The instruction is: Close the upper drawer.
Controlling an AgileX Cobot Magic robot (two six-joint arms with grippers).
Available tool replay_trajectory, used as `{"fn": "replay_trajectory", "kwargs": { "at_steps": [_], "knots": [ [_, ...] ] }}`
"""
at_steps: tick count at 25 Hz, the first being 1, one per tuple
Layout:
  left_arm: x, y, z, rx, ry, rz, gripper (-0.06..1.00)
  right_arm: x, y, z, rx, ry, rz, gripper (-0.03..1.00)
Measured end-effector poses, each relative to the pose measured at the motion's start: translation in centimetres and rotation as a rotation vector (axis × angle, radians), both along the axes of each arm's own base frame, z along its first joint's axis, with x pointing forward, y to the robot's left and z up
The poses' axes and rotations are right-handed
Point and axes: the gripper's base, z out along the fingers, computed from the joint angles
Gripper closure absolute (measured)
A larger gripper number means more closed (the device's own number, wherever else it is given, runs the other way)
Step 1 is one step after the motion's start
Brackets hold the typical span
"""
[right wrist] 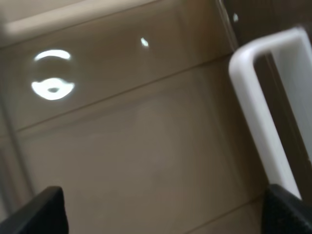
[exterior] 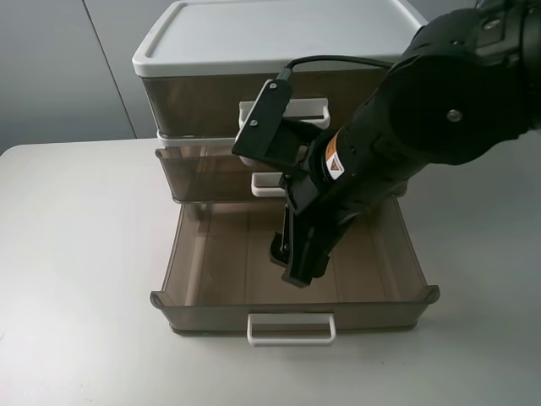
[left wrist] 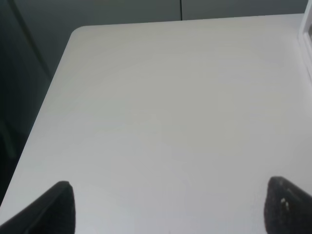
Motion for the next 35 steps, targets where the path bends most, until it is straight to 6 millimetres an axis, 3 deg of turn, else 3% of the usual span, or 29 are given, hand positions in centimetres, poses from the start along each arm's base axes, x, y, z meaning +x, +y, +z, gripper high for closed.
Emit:
{"fn": "replay_trajectory", "kwargs": {
  "at_steps": [6, 15, 18, 22, 24, 27, 35],
  "knots": [
    [0.0, 0.0, 0.0, 0.000, 0.000, 0.000, 0.20, 1.5, 0.5, -1.2, -0.016, 0.002, -0.013, 0.36],
    [0.0, 0.0, 0.0, 0.000, 0.000, 0.000, 0.20, 2.2, 0.9, -0.2, -0.033, 0.035, -0.064, 0.36],
    [0.0, 0.0, 0.0, 0.000, 0.000, 0.000, 0.20, 0.6, 1.0, 1.8, -0.006, 0.056, -0.047, 0.36],
    [0.0, 0.0, 0.0, 0.000, 0.000, 0.000, 0.20, -3.4, 0.5, 6.0, 0.092, 0.131, -0.021, 0.36],
    [0.0, 0.0, 0.0, 0.000, 0.000, 0.000, 0.20, -4.9, -0.7, 7.9, 0.124, 0.186, -0.036, 0.36],
    [0.0, 0.0, 0.0, 0.000, 0.000, 0.000, 0.20, -5.1, -3.9, 9.9, 0.132, 0.212, -0.152, 0.36],
    [0.0, 0.0, 0.0, 0.000, 0.000, 0.000, 0.20, -2.5, -17.7, 14.0, 0.167, 0.000, -0.754, 0.36]
  ]
}}
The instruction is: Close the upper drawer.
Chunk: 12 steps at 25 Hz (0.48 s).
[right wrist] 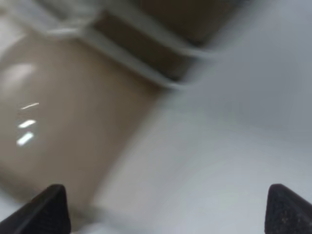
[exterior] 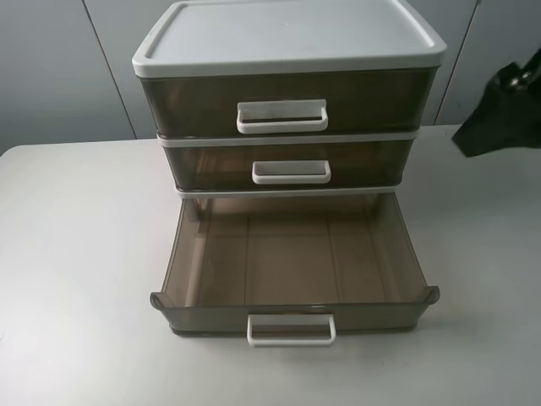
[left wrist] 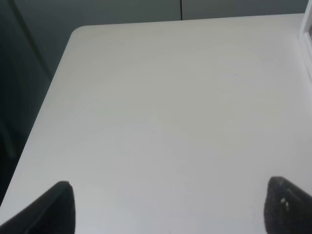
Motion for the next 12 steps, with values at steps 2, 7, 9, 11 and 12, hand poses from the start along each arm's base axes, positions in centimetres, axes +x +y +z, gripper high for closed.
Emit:
{"fn": "replay_trajectory", "kwargs": {
  "at_steps": [2, 7, 9, 11, 12],
  "knots": [
    [0.0, 0.0, 0.0, 0.000, 0.000, 0.000, 0.20, -0.7, -2.9, 0.3, 0.002, -0.044, -0.158, 0.36],
    [0.0, 0.0, 0.0, 0.000, 0.000, 0.000, 0.20, -4.9, -6.2, -0.5, 0.066, -0.150, -0.393, 0.36],
    [0.0, 0.0, 0.0, 0.000, 0.000, 0.000, 0.20, -6.9, -6.4, -1.1, 0.085, -0.207, -0.428, 0.36],
    [0.0, 0.0, 0.0, 0.000, 0.000, 0.000, 0.20, -8.9, -6.2, -1.9, 0.109, -0.270, -0.438, 0.36],
    [0.0, 0.0, 0.0, 0.000, 0.000, 0.000, 0.20, -9.7, -6.0, -2.3, 0.121, -0.295, -0.442, 0.36]
  ]
}}
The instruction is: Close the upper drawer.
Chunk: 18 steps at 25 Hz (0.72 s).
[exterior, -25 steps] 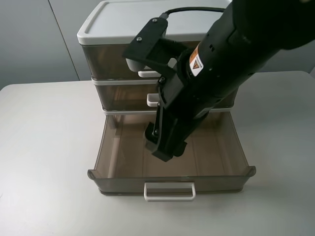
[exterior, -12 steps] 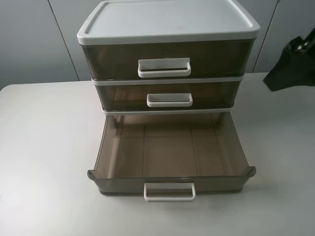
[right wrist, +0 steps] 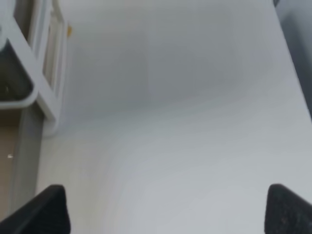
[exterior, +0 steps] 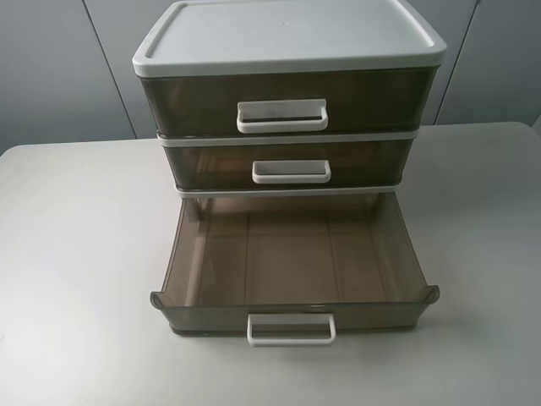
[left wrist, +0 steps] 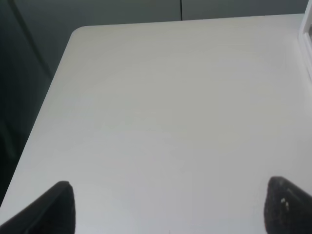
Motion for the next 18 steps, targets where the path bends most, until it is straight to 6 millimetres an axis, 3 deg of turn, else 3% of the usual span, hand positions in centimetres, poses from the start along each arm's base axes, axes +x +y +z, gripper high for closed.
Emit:
{"fn": "replay_trajectory", "kwargs": {
  "at_steps": [9, 13, 18],
  "knots": [
    [0.0, 0.0, 0.0, 0.000, 0.000, 0.000, 0.20, -8.0, 0.8, -2.8, 0.001, -0.283, -0.019, 0.36],
    [0.0, 0.0, 0.0, 0.000, 0.000, 0.000, 0.20, -8.2, 0.8, -4.5, 0.022, -0.244, -0.032, 0.36],
    [0.0, 0.0, 0.0, 0.000, 0.000, 0.000, 0.20, -8.2, 0.8, -4.8, 0.026, -0.232, -0.035, 0.36]
  ]
}}
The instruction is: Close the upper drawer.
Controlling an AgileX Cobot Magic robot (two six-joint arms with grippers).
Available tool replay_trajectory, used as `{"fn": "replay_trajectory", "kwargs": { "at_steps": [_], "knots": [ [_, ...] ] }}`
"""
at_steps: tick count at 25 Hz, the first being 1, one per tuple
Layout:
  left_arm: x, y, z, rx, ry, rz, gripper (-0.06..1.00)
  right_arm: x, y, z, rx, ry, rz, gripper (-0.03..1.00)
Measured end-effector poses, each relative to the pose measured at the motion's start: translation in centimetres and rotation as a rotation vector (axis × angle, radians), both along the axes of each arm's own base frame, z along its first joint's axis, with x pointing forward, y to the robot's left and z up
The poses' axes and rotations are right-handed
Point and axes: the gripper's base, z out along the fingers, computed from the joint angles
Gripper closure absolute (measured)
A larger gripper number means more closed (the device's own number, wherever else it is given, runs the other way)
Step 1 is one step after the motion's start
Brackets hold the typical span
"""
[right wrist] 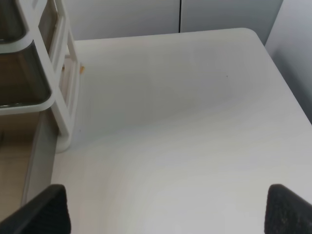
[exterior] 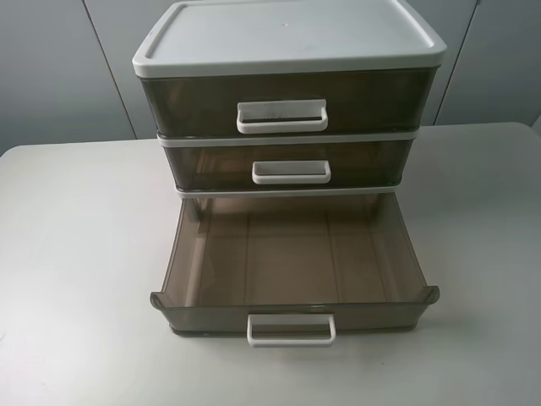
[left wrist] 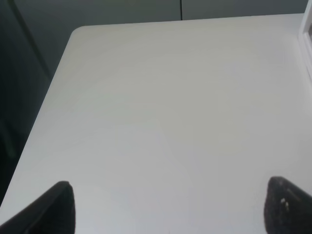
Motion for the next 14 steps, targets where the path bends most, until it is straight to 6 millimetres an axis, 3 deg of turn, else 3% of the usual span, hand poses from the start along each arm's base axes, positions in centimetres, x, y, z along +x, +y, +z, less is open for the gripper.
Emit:
{"fn": "replay_trajectory", "kwargs": {
  "at_steps": [14],
  "knots": [
    [0.00, 0.00, 0.00, 0.000, 0.000, 0.000, 0.20, -0.01, 0.00, -0.01, 0.002, 0.000, -0.001, 0.36]
  ]
}}
